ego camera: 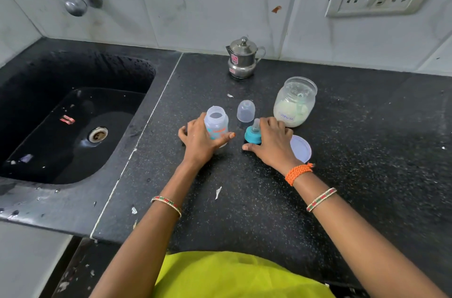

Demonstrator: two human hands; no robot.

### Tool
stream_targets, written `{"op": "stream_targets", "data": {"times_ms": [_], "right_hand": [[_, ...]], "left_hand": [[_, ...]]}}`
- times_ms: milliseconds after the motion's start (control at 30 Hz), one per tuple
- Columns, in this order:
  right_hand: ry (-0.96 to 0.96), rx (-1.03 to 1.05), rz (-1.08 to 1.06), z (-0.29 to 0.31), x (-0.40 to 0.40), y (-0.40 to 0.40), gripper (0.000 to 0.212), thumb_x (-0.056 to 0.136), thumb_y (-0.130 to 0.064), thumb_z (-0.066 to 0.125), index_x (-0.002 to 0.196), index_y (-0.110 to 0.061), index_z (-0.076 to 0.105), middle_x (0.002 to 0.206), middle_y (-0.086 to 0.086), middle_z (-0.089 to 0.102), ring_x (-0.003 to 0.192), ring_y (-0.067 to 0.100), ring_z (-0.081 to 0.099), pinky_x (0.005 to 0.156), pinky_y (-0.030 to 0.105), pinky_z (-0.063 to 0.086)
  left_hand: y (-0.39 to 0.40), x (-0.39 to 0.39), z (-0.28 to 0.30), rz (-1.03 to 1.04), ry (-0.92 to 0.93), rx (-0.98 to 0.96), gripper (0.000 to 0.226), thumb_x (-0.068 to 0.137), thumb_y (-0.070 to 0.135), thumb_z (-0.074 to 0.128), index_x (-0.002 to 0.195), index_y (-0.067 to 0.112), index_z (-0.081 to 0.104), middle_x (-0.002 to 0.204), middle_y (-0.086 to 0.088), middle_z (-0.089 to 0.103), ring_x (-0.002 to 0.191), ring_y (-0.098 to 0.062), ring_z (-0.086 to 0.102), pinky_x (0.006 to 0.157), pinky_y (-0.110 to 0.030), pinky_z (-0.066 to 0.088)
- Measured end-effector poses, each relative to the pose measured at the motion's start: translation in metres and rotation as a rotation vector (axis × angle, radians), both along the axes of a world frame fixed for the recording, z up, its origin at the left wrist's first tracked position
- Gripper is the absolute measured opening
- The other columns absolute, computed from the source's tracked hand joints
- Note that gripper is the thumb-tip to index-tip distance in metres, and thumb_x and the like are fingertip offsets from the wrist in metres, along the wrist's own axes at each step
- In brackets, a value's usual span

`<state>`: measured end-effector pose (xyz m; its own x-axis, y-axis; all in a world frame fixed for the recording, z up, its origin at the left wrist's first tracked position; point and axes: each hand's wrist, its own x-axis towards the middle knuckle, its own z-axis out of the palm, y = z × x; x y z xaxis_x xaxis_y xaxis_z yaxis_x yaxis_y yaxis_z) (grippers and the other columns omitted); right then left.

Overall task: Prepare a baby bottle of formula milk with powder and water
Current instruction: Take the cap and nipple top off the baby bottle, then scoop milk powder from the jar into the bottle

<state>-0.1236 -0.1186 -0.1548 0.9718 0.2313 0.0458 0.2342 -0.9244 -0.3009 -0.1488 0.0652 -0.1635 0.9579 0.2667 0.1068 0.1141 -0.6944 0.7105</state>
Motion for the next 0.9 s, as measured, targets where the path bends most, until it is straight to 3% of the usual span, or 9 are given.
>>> {"op": "stream_targets", "data": {"times_ms": [167, 233, 333, 433, 533, 600, 733, 800, 900], "right_hand": [[-0.009, -0.016, -0.013, -0.005, -0.003, -0.004, 0.067, 0.073, -0.06, 0.066, 0.12, -0.016, 0.047, 0.124, 0.006, 0.045, 0.113, 0.026, 0.04, 0.091, 0.041, 0.031], [0.025, -0.009, -0.006, -0.004, -0.003, -0.007, 0.068, 0.073, -0.067, 0.062, 0.118, -0.017, 0.048, 0.124, 0.005, 0.045, 0.114, 0.025, 0.04, 0.091, 0.041, 0.031], [0.096, 0.056, 0.029, 0.004, -0.009, -0.014, 0.072, 0.075, -0.072, 0.053, 0.124, -0.019, 0.048, 0.131, 0.004, 0.042, 0.122, 0.025, 0.037, 0.098, 0.042, 0.029], [0.033, 0.212, 0.008, 0.028, -0.013, -0.022, 0.058, 0.083, -0.06, 0.056, 0.124, -0.019, 0.053, 0.127, 0.0, 0.051, 0.121, 0.02, 0.045, 0.101, 0.042, 0.035], [-0.225, 0.494, -0.054, 0.067, -0.003, -0.04, 0.014, 0.085, -0.02, 0.063, 0.098, -0.015, 0.067, 0.102, 0.002, 0.063, 0.095, 0.017, 0.058, 0.086, 0.038, 0.048], [-0.348, 0.488, -0.125, 0.089, 0.016, -0.058, 0.013, 0.083, -0.009, 0.061, 0.091, -0.016, 0.068, 0.097, 0.005, 0.063, 0.092, 0.021, 0.055, 0.083, 0.032, 0.044], [-0.13, 0.24, -0.153, 0.112, 0.059, -0.092, 0.016, 0.086, -0.02, 0.063, 0.1, -0.021, 0.071, 0.111, 0.008, 0.061, 0.109, 0.027, 0.049, 0.088, 0.032, 0.039], [0.037, 0.155, -0.137, 0.116, 0.073, -0.098, 0.017, 0.087, -0.026, 0.064, 0.102, -0.022, 0.071, 0.118, 0.005, 0.061, 0.111, 0.025, 0.053, 0.085, 0.033, 0.041], [0.18, 0.029, -0.091, 0.122, 0.089, -0.093, 0.016, 0.085, -0.031, 0.067, 0.1, -0.026, 0.07, 0.117, 0.003, 0.063, 0.105, 0.025, 0.059, 0.082, 0.034, 0.045]], "left_hand": [[0.0, -0.006, 0.004, -0.058, 0.031, -0.046, 0.079, 0.068, 0.053, 0.074, 0.132, 0.028, 0.037, 0.114, 0.014, 0.045, 0.124, -0.018, 0.039, 0.11, -0.05, 0.009], [0.003, -0.008, 0.004, -0.1, 0.085, -0.057, 0.098, 0.063, 0.057, 0.076, 0.141, 0.03, 0.023, 0.132, 0.007, 0.044, 0.131, -0.019, 0.033, 0.112, -0.05, 0.007], [0.003, -0.019, 0.002, -0.15, 0.076, -0.082, 0.121, 0.055, 0.07, 0.067, 0.148, 0.026, 0.003, 0.151, 0.003, 0.025, 0.14, -0.017, 0.019, 0.114, -0.047, 0.005], [-0.009, -0.033, 0.018, -0.076, -0.173, -0.149, 0.101, 0.064, 0.066, 0.06, 0.144, 0.031, 0.01, 0.134, 0.008, 0.034, 0.13, -0.007, 0.025, 0.111, -0.037, 0.014], [-0.03, -0.033, 0.051, -0.012, -0.46, -0.216, 0.063, 0.078, 0.042, 0.06, 0.131, 0.021, 0.035, 0.123, 0.008, 0.042, 0.119, -0.002, 0.036, 0.104, -0.02, 0.026], [-0.049, -0.022, 0.074, -0.077, -0.548, -0.215, 0.039, 0.082, 0.026, 0.058, 0.119, 0.019, 0.047, 0.117, 0.007, 0.05, 0.112, -0.003, 0.045, 0.096, -0.017, 0.035], [-0.09, 0.011, 0.096, -0.237, -0.405, -0.319, 0.033, 0.085, 0.006, 0.056, 0.115, 0.018, 0.051, 0.111, 0.013, 0.054, 0.1, -0.008, 0.056, 0.086, -0.015, 0.044], [-0.105, 0.03, 0.092, -0.288, -0.277, -0.31, 0.04, 0.084, 0.001, 0.056, 0.121, 0.014, 0.049, 0.118, 0.009, 0.053, 0.106, -0.009, 0.055, 0.087, -0.009, 0.041], [-0.115, 0.051, 0.08, -0.293, -0.131, -0.289, 0.048, 0.085, -0.001, 0.053, 0.13, 0.012, 0.044, 0.132, -0.002, 0.05, 0.119, -0.014, 0.05, 0.095, -0.017, 0.04]]}}
